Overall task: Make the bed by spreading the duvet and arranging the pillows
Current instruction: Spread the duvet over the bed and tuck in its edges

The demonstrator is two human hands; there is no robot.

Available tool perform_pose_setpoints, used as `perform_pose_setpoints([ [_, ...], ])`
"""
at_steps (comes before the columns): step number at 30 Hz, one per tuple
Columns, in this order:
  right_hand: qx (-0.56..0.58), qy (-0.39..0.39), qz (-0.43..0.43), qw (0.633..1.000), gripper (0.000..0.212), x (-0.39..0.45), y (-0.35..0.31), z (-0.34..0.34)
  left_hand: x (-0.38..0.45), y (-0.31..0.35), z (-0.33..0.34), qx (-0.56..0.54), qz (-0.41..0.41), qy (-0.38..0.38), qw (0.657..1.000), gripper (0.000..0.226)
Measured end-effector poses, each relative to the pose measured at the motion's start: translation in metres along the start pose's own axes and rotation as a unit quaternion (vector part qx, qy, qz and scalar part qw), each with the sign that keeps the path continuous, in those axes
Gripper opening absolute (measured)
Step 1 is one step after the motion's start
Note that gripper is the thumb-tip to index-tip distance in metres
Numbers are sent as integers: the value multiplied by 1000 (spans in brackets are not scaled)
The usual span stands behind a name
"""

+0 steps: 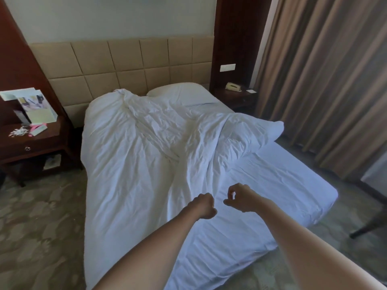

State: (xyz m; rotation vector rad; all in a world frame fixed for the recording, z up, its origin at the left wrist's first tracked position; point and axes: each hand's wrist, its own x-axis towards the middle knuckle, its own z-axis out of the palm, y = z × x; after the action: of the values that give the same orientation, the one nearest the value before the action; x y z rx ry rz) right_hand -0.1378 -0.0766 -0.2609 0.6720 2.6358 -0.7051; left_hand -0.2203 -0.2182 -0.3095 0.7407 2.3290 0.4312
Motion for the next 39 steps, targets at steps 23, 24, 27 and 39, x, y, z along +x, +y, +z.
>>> perform_pose_setpoints([
  [23, -106, -93, -166, 976, 22, 233, 38, -116, 181, 27, -60, -104, -164, 98, 976, 35],
  [24, -127, -94, -170, 973, 20, 250, 39, -120, 195, 25, -64, -108, -161, 92, 977, 33],
  [27, -193, -97, -185, 959, 21, 296, 38, -131, 229, 20, -74, -106, -154, 86, 979, 16],
  [39, -323, -150, -249, 901, 43, 467, 28, -113, 365, -23, -90, -102, -215, 99, 966, 49],
])
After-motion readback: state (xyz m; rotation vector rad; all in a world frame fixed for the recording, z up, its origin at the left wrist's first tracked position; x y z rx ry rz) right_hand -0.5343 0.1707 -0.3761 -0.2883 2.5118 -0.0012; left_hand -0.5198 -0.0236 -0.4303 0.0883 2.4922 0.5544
